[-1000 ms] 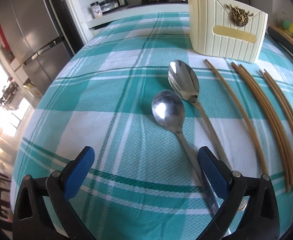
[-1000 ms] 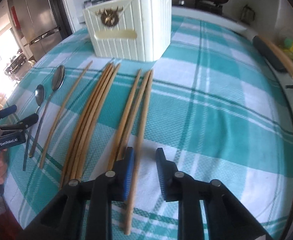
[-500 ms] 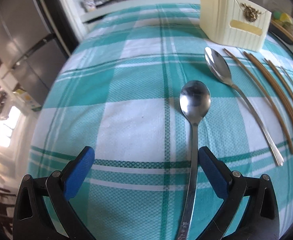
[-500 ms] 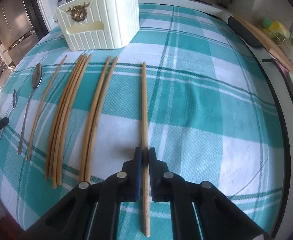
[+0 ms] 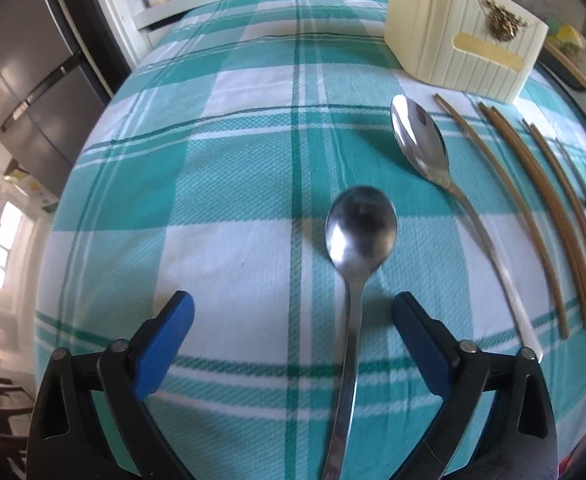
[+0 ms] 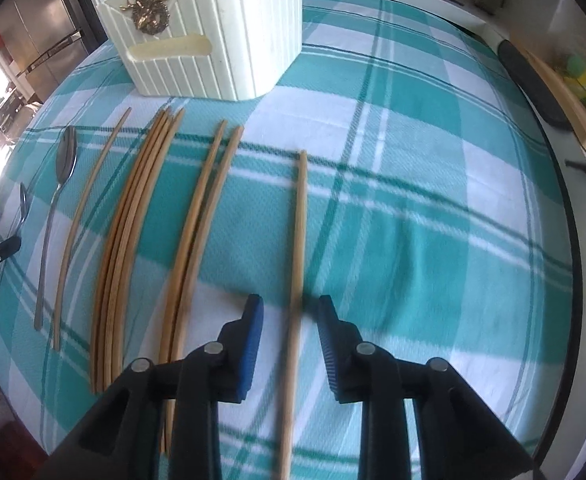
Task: Organize utensils
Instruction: 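Grasp and lift the spoon with the left tool while the right tool grasps a chopstick, then lower the spoon into the cream holder with the left tool while the right tool drops the chopstick in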
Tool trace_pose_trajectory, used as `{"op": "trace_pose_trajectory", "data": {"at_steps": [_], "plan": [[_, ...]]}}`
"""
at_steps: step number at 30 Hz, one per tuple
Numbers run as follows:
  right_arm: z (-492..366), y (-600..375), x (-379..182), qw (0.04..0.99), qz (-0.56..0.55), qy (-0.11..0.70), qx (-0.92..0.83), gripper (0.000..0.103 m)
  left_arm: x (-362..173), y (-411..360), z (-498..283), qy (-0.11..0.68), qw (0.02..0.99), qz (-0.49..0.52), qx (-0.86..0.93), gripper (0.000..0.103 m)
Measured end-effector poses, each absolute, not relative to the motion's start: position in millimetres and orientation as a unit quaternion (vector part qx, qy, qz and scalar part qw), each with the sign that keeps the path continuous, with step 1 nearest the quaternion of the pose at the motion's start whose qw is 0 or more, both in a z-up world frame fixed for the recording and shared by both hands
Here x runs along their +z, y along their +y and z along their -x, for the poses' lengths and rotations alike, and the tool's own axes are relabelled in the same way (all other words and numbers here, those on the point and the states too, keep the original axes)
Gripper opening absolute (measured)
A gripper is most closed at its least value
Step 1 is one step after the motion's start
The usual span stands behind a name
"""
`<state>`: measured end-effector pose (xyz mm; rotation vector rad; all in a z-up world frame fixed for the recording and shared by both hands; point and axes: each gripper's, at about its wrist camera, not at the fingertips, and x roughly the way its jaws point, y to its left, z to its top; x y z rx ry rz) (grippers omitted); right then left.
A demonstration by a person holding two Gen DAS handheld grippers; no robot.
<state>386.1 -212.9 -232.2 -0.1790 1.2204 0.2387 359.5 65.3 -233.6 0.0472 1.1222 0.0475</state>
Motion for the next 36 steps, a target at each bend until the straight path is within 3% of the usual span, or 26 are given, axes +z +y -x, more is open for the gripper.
{"op": "trace_pose_trajectory", "data": {"at_steps": [2,4,5,7,13,26,36], "plan": [[-400,-211,-232,0.807,0.084,0.572,0.118,0.028,-233,64,-369,0.535,0.845,-0.014,0.018,0.091],[-416,-208,-233,0.804,0.084,0.576,0.123,0.028,-231,61,-375,0.534,0.845,-0.002,0.009,0.073],[-422,-207,-233,0.806,0.083,0.574,0.121,0.022,-230,59,-378,0.532,0.847,0.001,0.005,0.067],[-433,-207,-233,0.807,0.082,0.572,0.118,0.007,-227,50,-383,0.523,0.852,-0.009,-0.008,0.036],[-427,-221,-215,0.837,0.015,0.533,0.124,0.006,-210,48,-370,0.497,0.867,-0.020,-0.019,0.036],[-284,-236,-85,0.927,-0.008,0.343,0.151,0.006,-79,77,-289,0.351,0.933,0.031,-0.072,0.035],[-320,-210,0,0.957,0.013,0.243,0.159,0.006,22,70,-347,0.294,0.945,0.053,-0.131,0.035]]}}
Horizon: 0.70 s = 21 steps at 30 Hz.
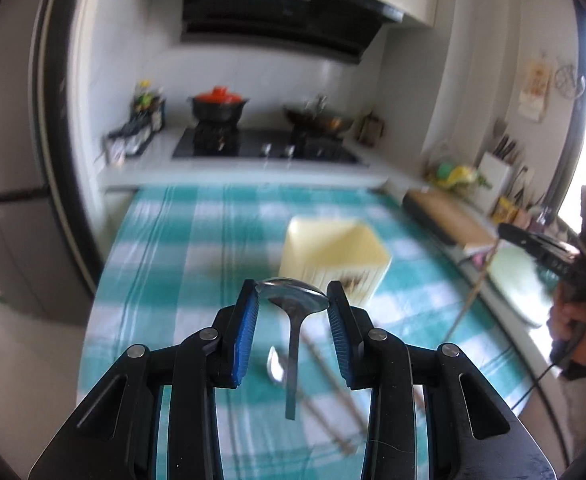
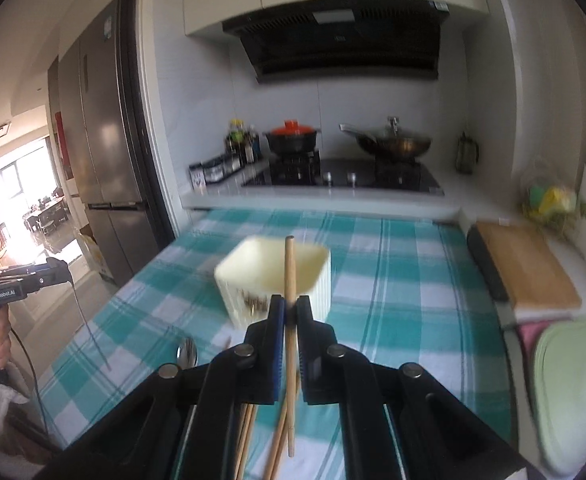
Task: Organize utensils
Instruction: 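Lower the spoon into the cream holder with the left tool while the right tool drops the chopstick in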
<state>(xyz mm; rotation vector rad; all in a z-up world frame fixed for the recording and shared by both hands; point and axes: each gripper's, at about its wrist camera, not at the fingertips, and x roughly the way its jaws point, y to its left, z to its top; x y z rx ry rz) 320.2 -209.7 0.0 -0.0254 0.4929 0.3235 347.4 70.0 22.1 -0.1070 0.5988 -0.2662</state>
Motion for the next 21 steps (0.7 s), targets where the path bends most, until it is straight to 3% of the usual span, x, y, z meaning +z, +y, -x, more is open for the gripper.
{"op": "trace_pose_trajectory", "data": {"at_steps": [6,11,21], "plan": [[-377,-182,60,0.973,0.023,0.165,0.161,0.006,81,43,-416,0.228,0.963,0.053,-0.133,0.035],[-420,-168,49,0.978,0.007,0.132,0.163,0.006,67,20,-476,0.230,0.960,0.089,-0.133,0.035],[-509,-165,-54,0.939,-0.015,0.313,0.142,0.006,-52,-21,-561,0.403,0.905,0.065,-0.121,0.035]]}}
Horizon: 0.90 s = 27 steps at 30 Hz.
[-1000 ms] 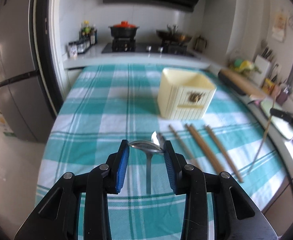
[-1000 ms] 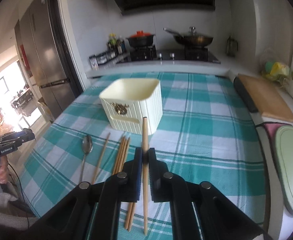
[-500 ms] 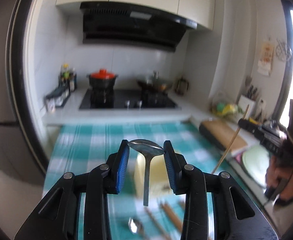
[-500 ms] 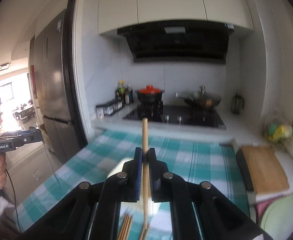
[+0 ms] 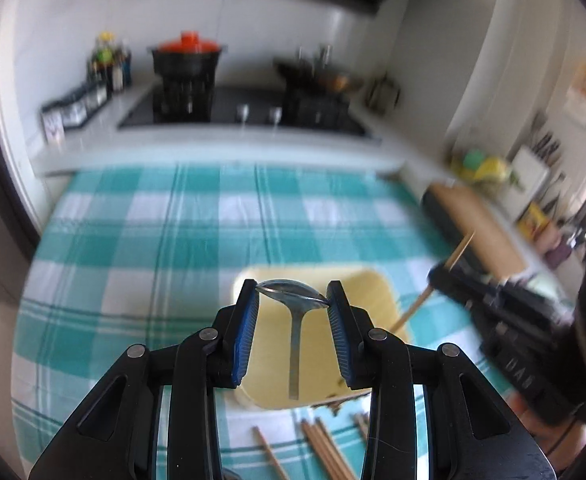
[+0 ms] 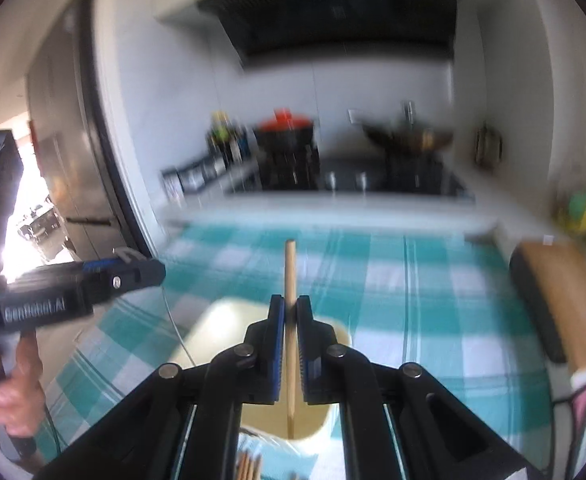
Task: Organize utensils
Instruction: 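Lower the spoon into the cream holder with the left tool while the right tool drops the chopstick in, then withdraw both open tools from the holder back toward the remaining utensils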
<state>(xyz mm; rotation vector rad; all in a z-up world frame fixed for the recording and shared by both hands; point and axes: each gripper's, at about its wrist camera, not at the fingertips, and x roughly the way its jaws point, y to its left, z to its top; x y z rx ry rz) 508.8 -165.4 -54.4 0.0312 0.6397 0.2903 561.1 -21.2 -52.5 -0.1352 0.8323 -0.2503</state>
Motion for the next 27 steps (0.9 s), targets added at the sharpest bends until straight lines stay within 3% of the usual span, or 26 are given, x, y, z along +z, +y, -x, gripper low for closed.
{"op": "trace_pose_trajectory", "data": {"at_steps": [5,6,7,8,9,13,18,27], "plan": [[-523,-170,-71,0.934,-0.021,0.333,0.125,0.010,-82,-26,-564,0.432,0.894,0.054,-0.103,0.040],[-522,-170,-69,0.936,-0.022,0.330,0.120,0.010,-80,-22,-560,0.431,0.894,0.063,-0.102,0.049],[-519,-172,-67,0.938,-0.026,0.326,0.118,0.022,-76,-17,-553,0.425,0.896,0.073,-0.106,0.060],[-511,-175,-63,0.941,-0.033,0.318,0.115,0.039,-69,-10,-541,0.413,0.900,0.083,-0.113,0.065],[-502,-177,-57,0.944,-0.037,0.308,0.113,0.044,-64,-6,-535,0.404,0.903,0.086,-0.118,0.072],[-442,-186,-36,0.952,-0.002,0.283,0.115,0.045,-43,18,-471,0.376,0.917,0.054,-0.124,0.089],[-358,-202,-51,0.953,0.054,0.276,0.111,0.050,-75,50,-376,0.400,0.910,0.005,-0.104,0.095],[-265,-233,-185,0.931,0.057,0.358,0.033,0.052,-187,53,-299,0.447,0.895,0.003,-0.015,0.095]]}}
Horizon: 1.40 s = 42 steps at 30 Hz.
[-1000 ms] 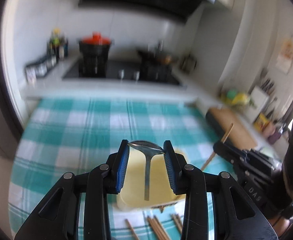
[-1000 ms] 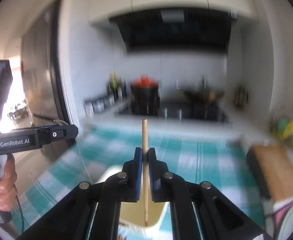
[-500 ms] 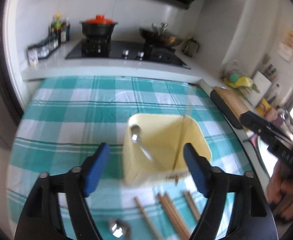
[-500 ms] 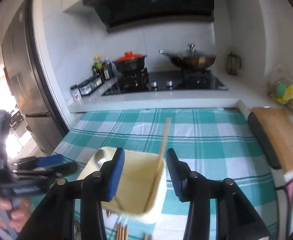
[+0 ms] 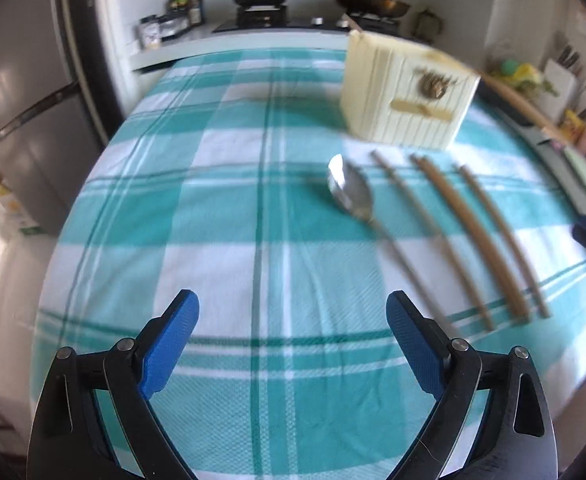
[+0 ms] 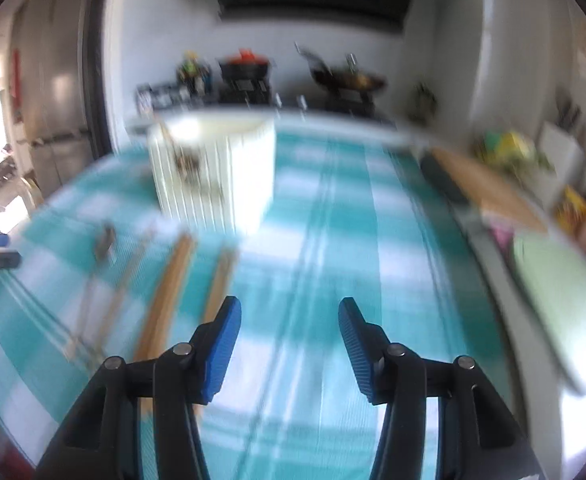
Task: Organize utensils
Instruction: 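Withdraw both open tools from the holder back toward the remaining utensils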
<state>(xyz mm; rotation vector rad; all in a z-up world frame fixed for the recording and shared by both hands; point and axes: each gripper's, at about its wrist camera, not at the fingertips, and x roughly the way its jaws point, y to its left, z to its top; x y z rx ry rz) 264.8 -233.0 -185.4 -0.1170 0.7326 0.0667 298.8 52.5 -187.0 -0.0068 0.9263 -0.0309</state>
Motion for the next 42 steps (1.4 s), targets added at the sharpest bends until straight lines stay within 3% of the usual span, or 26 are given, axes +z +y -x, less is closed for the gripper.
{"op": "trace_pose_trajectory", "data": {"at_steps": [11,16,21,42], "plan": [[-270,-240,-240,0.911,0.036,0.410,0.003,0.052,-229,44,-323,0.471,0.880,-0.037,0.040,0.096],[-272,-245,-245,0.908,0.016,0.418,0.006,0.052,-232,47,-329,0.477,0.877,-0.031,0.056,0.103],[-271,-249,-246,0.909,0.003,0.417,0.006,0.052,-236,60,-333,0.495,0.866,0.050,0.054,0.103],[-278,-241,-238,0.905,-0.011,0.424,0.029,0.052,-237,58,-331,0.518,0.855,0.021,0.027,0.103]]}}
